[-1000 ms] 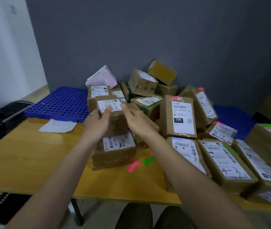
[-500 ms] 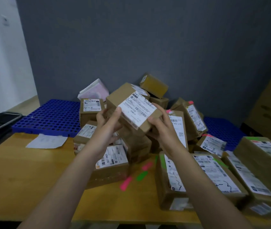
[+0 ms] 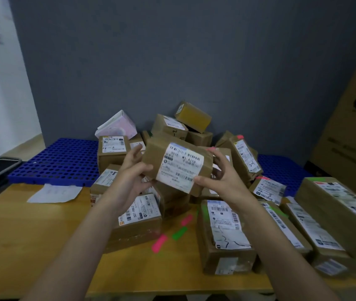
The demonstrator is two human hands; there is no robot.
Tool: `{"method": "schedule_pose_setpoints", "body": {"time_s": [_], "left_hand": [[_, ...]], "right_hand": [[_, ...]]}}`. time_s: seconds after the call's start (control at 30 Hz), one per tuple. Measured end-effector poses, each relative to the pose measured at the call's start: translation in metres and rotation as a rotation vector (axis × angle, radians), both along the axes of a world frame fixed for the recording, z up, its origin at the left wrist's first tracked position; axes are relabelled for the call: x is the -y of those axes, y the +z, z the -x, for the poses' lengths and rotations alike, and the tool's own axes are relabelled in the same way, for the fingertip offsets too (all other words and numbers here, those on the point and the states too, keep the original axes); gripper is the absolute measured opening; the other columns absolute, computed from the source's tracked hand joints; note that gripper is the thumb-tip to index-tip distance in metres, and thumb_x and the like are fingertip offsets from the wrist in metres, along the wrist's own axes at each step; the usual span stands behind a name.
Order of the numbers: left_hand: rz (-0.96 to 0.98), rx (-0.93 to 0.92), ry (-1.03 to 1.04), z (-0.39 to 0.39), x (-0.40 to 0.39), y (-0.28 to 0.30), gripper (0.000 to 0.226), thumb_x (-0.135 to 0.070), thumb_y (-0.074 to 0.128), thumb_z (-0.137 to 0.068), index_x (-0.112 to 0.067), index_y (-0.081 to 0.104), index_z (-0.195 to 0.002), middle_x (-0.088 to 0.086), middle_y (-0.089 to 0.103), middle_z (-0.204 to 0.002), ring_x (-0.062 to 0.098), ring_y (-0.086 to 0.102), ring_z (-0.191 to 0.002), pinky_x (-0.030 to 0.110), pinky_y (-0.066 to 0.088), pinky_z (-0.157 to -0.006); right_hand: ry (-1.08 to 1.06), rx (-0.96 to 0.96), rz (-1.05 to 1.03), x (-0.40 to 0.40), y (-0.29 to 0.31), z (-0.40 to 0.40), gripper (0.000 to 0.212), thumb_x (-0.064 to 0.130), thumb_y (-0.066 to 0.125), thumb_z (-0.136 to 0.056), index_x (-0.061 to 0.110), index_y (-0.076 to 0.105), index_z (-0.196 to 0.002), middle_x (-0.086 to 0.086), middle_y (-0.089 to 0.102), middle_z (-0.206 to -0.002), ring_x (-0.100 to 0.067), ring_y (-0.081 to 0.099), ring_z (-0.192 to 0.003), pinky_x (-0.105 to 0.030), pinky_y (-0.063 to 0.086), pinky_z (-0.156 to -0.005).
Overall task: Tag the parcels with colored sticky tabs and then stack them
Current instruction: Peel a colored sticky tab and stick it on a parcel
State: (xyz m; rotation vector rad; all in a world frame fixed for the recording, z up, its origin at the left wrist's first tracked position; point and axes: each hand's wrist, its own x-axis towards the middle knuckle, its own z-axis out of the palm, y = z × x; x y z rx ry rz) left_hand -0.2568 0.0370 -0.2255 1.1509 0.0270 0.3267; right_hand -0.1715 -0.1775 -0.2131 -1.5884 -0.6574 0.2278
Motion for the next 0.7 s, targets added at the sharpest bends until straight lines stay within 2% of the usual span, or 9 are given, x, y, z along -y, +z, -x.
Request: {"method": "schedule_pose_setpoints", "body": {"time_s": [0.13, 0.23, 0.3, 0.37, 0.43, 0.5, 0.57, 0.63, 0.7], "left_hand": [[-0.2, -0.034, -0.023, 0.008, -0.002, 0.001, 0.057, -0.047, 0.071, -0.077, -0.031, 0.051, -0.128, -0.001, 0.058, -0.13, 0.018, 0.056, -0.12, 0.037, 0.055, -0.084], [-0.26, -0.073, 0.069, 0.008, 0.005, 0.001, 0.056, -0.05, 0.065, -0.07, -0.034, 0.05, -0.122, -0.002, 0.058, -0.127, 0.017, 0.057, -0.117, 0.035, 0.056, -0.082], [-0.264, -0.081, 0.073, 0.009, 0.008, 0.002, 0.051, -0.056, 0.061, -0.069, -0.039, 0.052, -0.116, -0.001, 0.057, -0.127, 0.017, 0.056, -0.117, 0.036, 0.055, -0.086], [-0.319, -0.072, 0.08, 0.012, 0.008, 0.001, 0.053, -0.065, 0.055, -0.07, -0.04, 0.051, -0.116, -0.004, 0.055, -0.128, 0.017, 0.056, -0.117, 0.036, 0.051, -0.092], [-0.562, -0.108, 0.143, 0.015, 0.006, -0.005, 0.054, -0.066, 0.045, -0.081, -0.035, 0.047, -0.126, -0.013, 0.053, -0.127, 0.01, 0.054, -0.115, 0.033, 0.047, -0.094], [-0.99, -0.188, 0.199, 0.018, 0.001, -0.018, 0.054, -0.065, 0.039, -0.089, -0.031, 0.045, -0.132, -0.013, 0.052, -0.125, 0.011, 0.05, -0.114, 0.032, 0.043, -0.089], [-1.388, -0.291, 0.115, 0.018, -0.007, -0.036, 0.073, -0.079, 0.035, -0.081, -0.032, 0.045, -0.135, -0.005, 0.046, -0.139, 0.02, 0.039, -0.13, 0.041, 0.038, -0.1], [-1.593, -0.457, 0.022, 0.023, -0.007, -0.052, 0.077, -0.078, 0.037, -0.081, -0.037, 0.029, -0.146, -0.006, 0.021, -0.157, 0.021, 0.011, -0.145, 0.046, 0.016, -0.114], [-1.694, -0.51, 0.016, 0.032, -0.004, -0.062, 0.072, -0.071, 0.038, -0.086, -0.041, 0.019, -0.148, -0.009, 0.007, -0.16, 0.02, 0.002, -0.146, 0.045, 0.007, -0.116]], "right_hand": [[0.012, 0.134, 0.01, 0.008, -0.006, 0.002, 0.09, -0.004, 0.08, -0.07, 0.042, 0.035, -0.134, 0.01, 0.043, -0.141, -0.009, 0.045, -0.13, -0.039, 0.051, -0.098], [0.01, 0.183, 0.04, 0.009, -0.008, 0.005, 0.094, 0.007, 0.084, -0.068, 0.044, 0.033, -0.138, 0.015, 0.042, -0.142, -0.006, 0.039, -0.134, -0.039, 0.042, -0.107], [-0.022, 0.177, 0.037, 0.01, -0.007, 0.009, 0.087, 0.013, 0.083, -0.072, 0.043, 0.034, -0.138, 0.016, 0.044, -0.139, -0.005, 0.045, -0.128, -0.034, 0.05, -0.098], [-0.096, 0.126, -0.013, 0.012, -0.005, 0.012, 0.072, 0.017, 0.077, -0.077, 0.039, 0.041, -0.135, 0.012, 0.052, -0.132, -0.006, 0.057, -0.113, -0.028, 0.057, -0.081], [-0.174, 0.031, -0.076, 0.016, -0.005, 0.011, 0.056, 0.022, 0.072, -0.082, 0.033, 0.047, -0.132, 0.007, 0.06, -0.123, -0.006, 0.066, -0.097, -0.027, 0.057, -0.076], [-0.22, -0.051, -0.087, 0.019, -0.007, 0.01, 0.048, 0.026, 0.067, -0.086, 0.028, 0.05, -0.131, 0.004, 0.064, -0.117, -0.004, 0.069, -0.089, -0.026, 0.057, -0.075], [-0.226, -0.088, -0.045, 0.021, -0.011, 0.012, 0.043, 0.031, 0.065, -0.087, 0.029, 0.052, -0.128, 0.002, 0.065, -0.117, -0.008, 0.068, -0.093, -0.03, 0.057, -0.079], [-0.221, -0.12, -0.023, 0.022, -0.015, 0.017, 0.038, 0.033, 0.063, -0.089, 0.032, 0.053, -0.125, 0.001, 0.066, -0.114, -0.012, 0.066, -0.097, -0.032, 0.057, -0.078], [-0.206, -0.135, -0.028, 0.021, -0.016, 0.024, 0.031, 0.033, 0.06, -0.092, 0.033, 0.053, -0.122, 0.003, 0.067, -0.109, -0.012, 0.065, -0.095, -0.03, 0.055, -0.075]]}}
